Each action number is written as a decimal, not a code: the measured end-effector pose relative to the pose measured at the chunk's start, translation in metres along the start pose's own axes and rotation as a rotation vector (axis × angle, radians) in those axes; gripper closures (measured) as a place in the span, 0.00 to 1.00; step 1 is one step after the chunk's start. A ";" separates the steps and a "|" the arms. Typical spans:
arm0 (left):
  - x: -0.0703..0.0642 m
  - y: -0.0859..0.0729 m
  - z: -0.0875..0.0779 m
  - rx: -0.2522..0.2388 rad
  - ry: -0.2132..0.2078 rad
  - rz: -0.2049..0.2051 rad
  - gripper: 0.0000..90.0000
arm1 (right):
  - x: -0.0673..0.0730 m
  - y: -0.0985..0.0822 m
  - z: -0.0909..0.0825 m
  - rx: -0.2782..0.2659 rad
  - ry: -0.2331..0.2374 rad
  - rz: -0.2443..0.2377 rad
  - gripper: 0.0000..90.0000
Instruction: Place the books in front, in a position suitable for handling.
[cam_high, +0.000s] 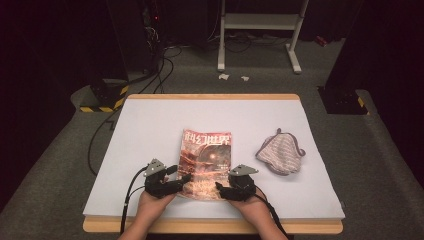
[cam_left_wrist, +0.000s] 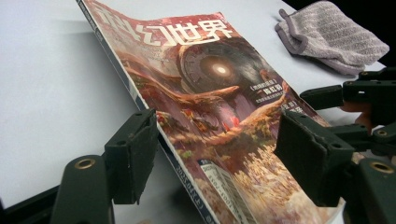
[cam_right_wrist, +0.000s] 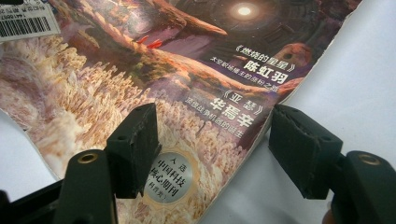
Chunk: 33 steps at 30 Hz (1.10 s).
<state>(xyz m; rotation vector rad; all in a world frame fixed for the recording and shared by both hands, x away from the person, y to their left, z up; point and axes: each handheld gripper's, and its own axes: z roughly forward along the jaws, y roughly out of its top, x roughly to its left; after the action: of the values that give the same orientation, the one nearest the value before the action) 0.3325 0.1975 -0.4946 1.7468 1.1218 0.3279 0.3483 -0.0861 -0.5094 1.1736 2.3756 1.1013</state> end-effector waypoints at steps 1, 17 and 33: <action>-0.001 0.000 0.000 -0.001 -0.001 0.001 0.33 | 0.000 0.000 0.000 0.000 0.000 0.000 0.36; -0.011 -0.001 -0.008 -0.033 -0.045 0.008 0.34 | -0.001 -0.001 0.000 -0.007 -0.004 0.002 0.37; -0.021 -0.005 -0.010 -0.033 -0.088 0.018 0.35 | -0.001 -0.001 -0.001 -0.008 -0.004 0.009 0.37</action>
<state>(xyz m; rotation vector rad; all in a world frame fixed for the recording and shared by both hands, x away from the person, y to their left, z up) 0.3124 0.1872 -0.4885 1.7261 1.0331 0.2767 0.3483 -0.0878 -0.5099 1.1834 2.3635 1.1089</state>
